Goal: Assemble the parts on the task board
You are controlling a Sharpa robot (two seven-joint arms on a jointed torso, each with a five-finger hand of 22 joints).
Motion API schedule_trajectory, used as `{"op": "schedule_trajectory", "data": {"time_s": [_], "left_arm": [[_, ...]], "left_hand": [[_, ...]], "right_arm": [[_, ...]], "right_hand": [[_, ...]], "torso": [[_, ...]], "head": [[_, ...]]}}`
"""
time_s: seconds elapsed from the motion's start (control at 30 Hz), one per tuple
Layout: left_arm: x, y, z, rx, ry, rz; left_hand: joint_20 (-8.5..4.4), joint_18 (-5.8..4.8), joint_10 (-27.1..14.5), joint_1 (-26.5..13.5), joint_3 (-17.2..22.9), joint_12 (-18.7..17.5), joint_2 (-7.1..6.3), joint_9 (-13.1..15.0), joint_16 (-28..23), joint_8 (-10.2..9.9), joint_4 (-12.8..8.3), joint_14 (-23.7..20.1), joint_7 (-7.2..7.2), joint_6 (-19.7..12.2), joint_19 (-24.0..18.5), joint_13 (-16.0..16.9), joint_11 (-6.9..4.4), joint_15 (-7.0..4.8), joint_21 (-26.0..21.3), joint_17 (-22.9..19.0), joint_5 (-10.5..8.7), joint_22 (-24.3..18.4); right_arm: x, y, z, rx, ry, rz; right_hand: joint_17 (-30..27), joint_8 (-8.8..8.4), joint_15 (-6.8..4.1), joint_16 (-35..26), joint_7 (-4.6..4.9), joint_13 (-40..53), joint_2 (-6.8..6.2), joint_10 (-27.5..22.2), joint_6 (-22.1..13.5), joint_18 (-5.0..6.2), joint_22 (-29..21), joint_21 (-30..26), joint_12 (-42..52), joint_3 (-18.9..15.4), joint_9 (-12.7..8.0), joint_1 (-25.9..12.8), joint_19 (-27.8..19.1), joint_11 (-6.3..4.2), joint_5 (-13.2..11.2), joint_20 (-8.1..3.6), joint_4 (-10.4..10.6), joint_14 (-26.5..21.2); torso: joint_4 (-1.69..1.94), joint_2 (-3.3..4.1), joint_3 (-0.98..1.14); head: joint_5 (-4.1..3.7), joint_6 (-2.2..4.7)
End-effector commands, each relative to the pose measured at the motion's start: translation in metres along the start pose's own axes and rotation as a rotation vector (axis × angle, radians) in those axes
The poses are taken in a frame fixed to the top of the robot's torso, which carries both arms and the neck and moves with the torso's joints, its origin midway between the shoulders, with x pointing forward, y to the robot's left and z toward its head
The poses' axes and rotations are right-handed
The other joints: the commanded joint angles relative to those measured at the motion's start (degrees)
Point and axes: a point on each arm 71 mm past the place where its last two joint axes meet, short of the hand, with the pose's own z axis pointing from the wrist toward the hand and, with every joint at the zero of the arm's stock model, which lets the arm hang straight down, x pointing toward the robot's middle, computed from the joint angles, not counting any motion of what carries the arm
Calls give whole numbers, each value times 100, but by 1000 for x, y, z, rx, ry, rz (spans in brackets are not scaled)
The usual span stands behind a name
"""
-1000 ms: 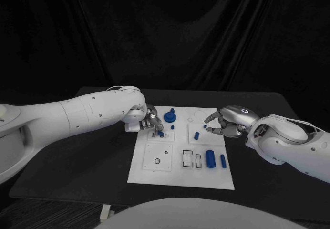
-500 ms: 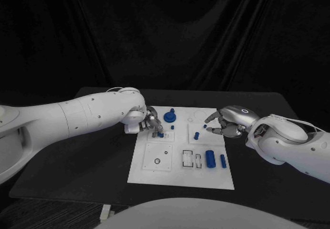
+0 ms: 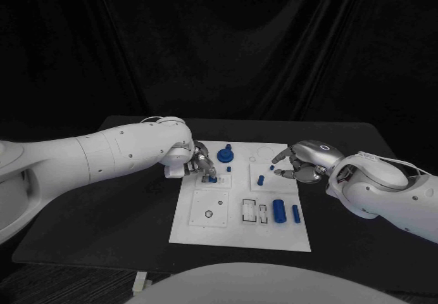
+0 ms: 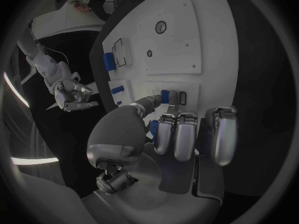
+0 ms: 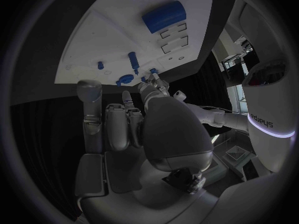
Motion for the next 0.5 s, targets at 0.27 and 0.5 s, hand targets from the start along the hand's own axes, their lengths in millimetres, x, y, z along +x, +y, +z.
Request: {"op": "schedule_trajectory", "data": {"time_s": [0.27, 0.5], "left_arm": [[4, 2, 2, -14, 12, 4], [4, 1, 2, -12, 10, 3]], "left_hand": [[-2, 93, 588, -24, 318, 15, 67, 8, 15, 6, -264, 606, -34, 40, -49, 1509, 13, 5, -24, 1509, 30, 874], [-1, 95, 588, -60, 327, 15, 62, 19, 15, -2, -256, 606, -36, 58, -54, 1509, 13, 4, -31, 1509, 5, 871]], "right_arm": [[2, -2, -1, 26, 16, -1], [3, -3, -1, 30, 20, -1]], "right_hand": [[201, -43, 27, -49, 3, 569, 35, -48, 38, 64, 443, -59, -27, 51, -12, 79, -20, 12, 50, 12, -27, 291], [197, -44, 28, -54, 4, 562, 42, -54, 40, 66, 440, -76, -33, 71, -15, 94, -22, 12, 57, 12, -38, 290]], "torso": [[1, 10, -3], [4, 13, -2]], "head": [[14, -1], [15, -1]]}}
